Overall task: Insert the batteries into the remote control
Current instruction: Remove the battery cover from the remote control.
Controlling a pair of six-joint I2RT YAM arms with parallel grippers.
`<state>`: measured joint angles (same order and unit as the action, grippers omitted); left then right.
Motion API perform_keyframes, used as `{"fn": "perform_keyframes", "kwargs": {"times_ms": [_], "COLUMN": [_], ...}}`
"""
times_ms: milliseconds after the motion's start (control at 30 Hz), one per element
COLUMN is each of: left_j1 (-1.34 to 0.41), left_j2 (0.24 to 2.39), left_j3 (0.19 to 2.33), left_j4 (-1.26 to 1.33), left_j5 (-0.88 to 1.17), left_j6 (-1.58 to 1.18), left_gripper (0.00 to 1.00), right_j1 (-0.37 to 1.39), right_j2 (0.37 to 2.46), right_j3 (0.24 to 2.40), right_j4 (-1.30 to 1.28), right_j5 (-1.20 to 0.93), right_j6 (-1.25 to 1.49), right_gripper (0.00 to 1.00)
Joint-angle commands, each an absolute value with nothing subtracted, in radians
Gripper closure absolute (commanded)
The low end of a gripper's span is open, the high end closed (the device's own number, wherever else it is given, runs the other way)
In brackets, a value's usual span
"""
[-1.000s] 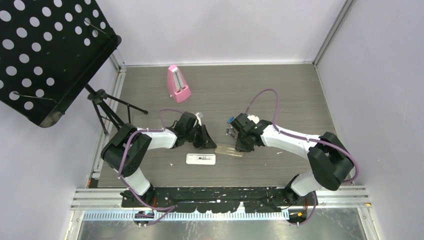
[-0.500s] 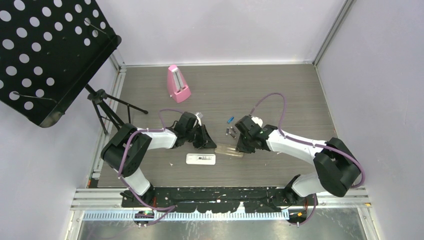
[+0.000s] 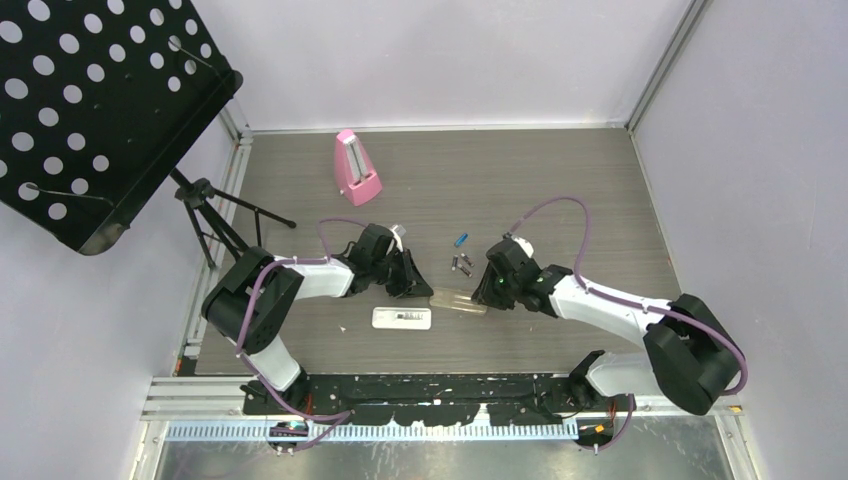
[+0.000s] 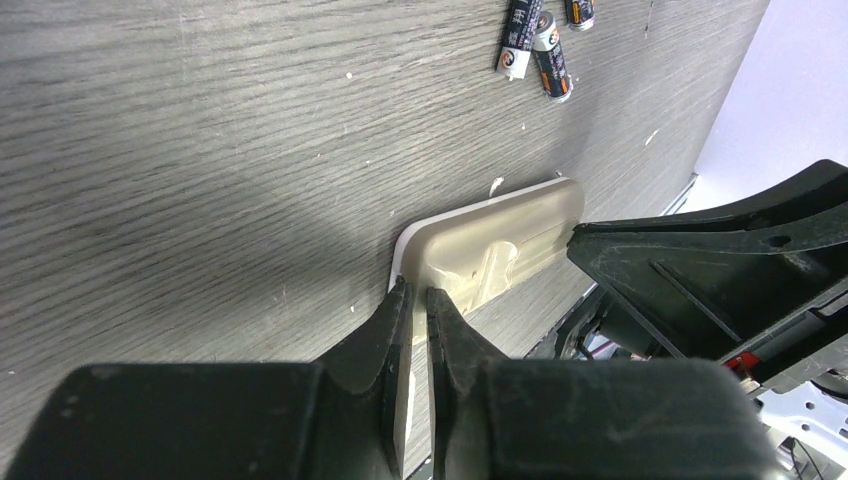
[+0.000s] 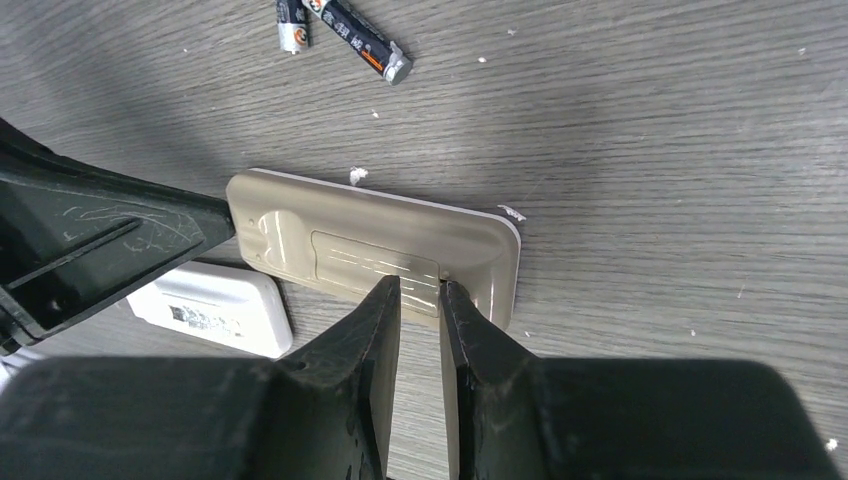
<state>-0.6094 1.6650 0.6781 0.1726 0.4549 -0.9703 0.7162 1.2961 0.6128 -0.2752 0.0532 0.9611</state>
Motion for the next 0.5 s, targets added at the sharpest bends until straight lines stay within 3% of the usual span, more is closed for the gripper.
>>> {"fn": "perform_keyframes", "kwargs": {"times_ms": [0, 467], "left_j1": [-0.653, -0.653], "left_j2": [1.723, 1.715], "left_j3": [0.643, 0.651], "left_j4": [0.106, 0.058], "left_j5": [0.377, 0.323], "left_j6": [-0.950, -0.934], "left_gripper": [0.89, 0.90], "right_j1": [0.731, 0.714], "right_j2": [1.294, 1.197], "right_j3": [0.577, 0.560], "right_j4": [0.062, 0.020], "right_j5": [-0.110, -0.062], "right_j6": [1.003, 1.011], "right_gripper": [0.74, 0.74]}}
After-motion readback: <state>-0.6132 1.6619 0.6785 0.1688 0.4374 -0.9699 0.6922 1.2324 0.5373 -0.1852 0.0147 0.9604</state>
